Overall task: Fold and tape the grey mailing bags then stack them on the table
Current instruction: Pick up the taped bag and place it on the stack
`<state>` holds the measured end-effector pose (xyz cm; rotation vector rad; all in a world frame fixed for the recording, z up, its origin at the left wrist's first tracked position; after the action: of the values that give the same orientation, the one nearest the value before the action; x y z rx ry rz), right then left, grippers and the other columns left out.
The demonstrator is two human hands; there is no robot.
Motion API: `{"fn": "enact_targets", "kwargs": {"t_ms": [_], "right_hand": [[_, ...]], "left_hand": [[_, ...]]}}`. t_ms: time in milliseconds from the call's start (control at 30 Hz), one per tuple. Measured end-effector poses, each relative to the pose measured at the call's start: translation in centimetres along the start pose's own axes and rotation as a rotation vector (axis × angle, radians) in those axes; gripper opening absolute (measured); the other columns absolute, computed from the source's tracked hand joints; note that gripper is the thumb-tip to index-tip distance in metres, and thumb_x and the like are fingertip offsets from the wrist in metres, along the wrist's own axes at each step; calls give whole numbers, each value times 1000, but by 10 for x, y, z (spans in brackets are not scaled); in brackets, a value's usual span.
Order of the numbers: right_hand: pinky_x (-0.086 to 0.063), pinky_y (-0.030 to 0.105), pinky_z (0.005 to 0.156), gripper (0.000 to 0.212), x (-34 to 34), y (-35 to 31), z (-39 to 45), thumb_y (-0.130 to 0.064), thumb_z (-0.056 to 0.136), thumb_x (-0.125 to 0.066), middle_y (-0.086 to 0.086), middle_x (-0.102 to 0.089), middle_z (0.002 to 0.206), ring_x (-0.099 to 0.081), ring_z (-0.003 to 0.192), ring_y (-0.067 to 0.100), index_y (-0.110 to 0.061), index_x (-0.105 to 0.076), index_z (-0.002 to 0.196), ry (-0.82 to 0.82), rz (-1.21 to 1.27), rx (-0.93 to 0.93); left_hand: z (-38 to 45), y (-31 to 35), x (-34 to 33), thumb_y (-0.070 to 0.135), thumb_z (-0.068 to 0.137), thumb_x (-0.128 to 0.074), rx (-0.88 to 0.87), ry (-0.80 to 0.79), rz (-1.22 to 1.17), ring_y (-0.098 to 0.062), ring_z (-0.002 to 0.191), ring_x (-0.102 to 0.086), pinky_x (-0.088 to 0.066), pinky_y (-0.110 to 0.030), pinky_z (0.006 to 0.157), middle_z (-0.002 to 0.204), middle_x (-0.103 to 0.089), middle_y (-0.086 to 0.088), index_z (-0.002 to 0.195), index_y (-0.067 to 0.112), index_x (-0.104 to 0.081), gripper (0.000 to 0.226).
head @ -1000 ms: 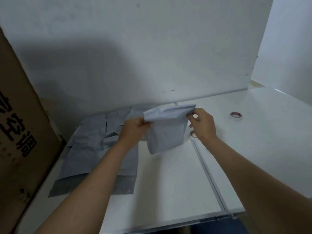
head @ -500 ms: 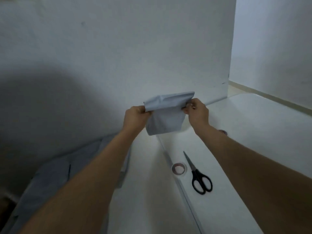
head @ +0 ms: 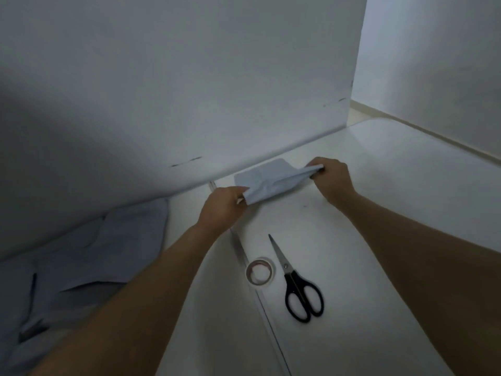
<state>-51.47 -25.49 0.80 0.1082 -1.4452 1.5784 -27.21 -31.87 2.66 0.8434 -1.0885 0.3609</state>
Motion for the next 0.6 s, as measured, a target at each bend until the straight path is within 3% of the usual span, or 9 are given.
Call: {"fn": "enact_targets", "kwargs": {"t_ms": [67, 167, 267, 367, 467, 533, 600], "right_hand": [[-46, 25, 68, 33, 4, 13, -16, 14, 72, -50, 15, -72, 87, -65, 83, 32, -7, -75, 81, -136, -111, 0], [-48, 29, 73, 41, 29, 11, -26, 13, 67, -47, 11, -70, 95, -64, 88, 30, -19, -71, 73, -98, -152, -86], [-43, 26, 71, 40, 31, -30, -28, 11, 71, -44, 8, -68, 100, -62, 91, 27, -13, -71, 86, 19, -168, -18], [-44, 28, 86, 32, -34, -66, -35, -3, 89, -47, 5, -64, 118, -59, 105, 24, -18, -65, 111, -248, -201, 137], [-28, 39, 112, 46, -101, -62, -50, -35, 97, -48, 5, -33, 153, -35, 136, 30, -28, -41, 142, -546, -395, 195], [-16, 49, 115, 56, -117, -51, -50, -54, 96, -39, -2, -9, 161, -16, 142, 38, -42, -23, 148, -587, -565, 168], [-9, 55, 114, 60, -122, -46, -46, -60, 95, -32, -6, 4, 162, -5, 143, 44, -47, -9, 149, -602, -656, 152]], "left_hand": [[-15, 5, -23, 26, 83, -57, -55, -188, 115, -24, 107, -63, -46, -27, 83, 115, -69, -5, 115, 14, -69, 36], [-32, 9, -46, 20, 92, -57, -83, -311, 179, -18, 135, -42, -28, -25, 111, 146, -46, -3, 139, 17, -51, 47], [-36, 16, -48, 19, 93, -58, -112, -300, 167, -17, 138, -37, -23, -24, 113, 151, -39, -5, 141, 14, -47, 50], [-34, 23, -36, 14, 89, -60, -147, -293, 180, -17, 139, -36, -25, -25, 112, 152, -37, -3, 140, 15, -49, 52], [-31, 10, -23, 2, 90, -50, -107, -289, 189, -19, 139, -34, -24, -25, 109, 154, -32, -1, 140, 21, -48, 54], [-30, -6, -15, -1, 88, -48, -63, -276, 214, -20, 138, -35, -28, -29, 109, 154, -33, 0, 138, 25, -52, 56], [-28, -22, -12, 0, 86, -49, -25, -271, 237, -19, 138, -36, -30, -29, 109, 154, -33, 2, 136, 24, -54, 55]]}}
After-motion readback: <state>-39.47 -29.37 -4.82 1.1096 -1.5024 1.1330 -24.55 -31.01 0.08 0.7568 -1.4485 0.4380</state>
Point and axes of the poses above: each hand's wrist, its own z-axis towards the middle knuckle, its own x-axis out of the back of the hand, y = z × x, the point moved 7 cm from there along z, towards the middle knuckle
